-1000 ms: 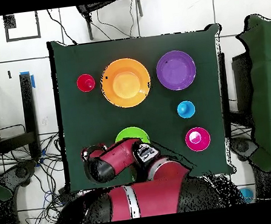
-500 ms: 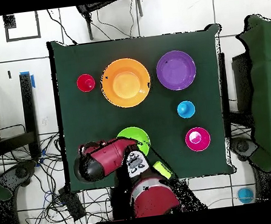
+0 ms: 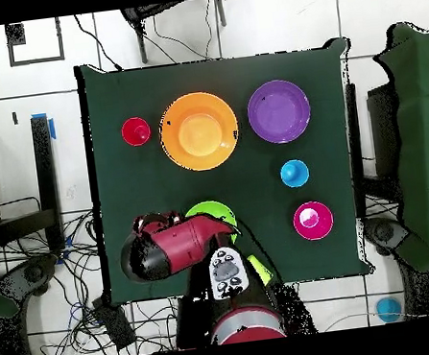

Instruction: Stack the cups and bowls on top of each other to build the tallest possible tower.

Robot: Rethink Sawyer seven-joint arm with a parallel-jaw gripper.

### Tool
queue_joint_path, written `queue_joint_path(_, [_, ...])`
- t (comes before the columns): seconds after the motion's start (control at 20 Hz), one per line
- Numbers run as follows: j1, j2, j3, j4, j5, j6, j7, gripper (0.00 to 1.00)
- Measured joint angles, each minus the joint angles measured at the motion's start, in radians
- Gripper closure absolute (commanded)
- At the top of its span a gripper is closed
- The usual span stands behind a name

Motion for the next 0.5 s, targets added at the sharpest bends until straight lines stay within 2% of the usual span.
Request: queue_joint_path(0.5, [-0.007,0.012,-0.069,-0.059,0.001,0.0,0.0,0.0])
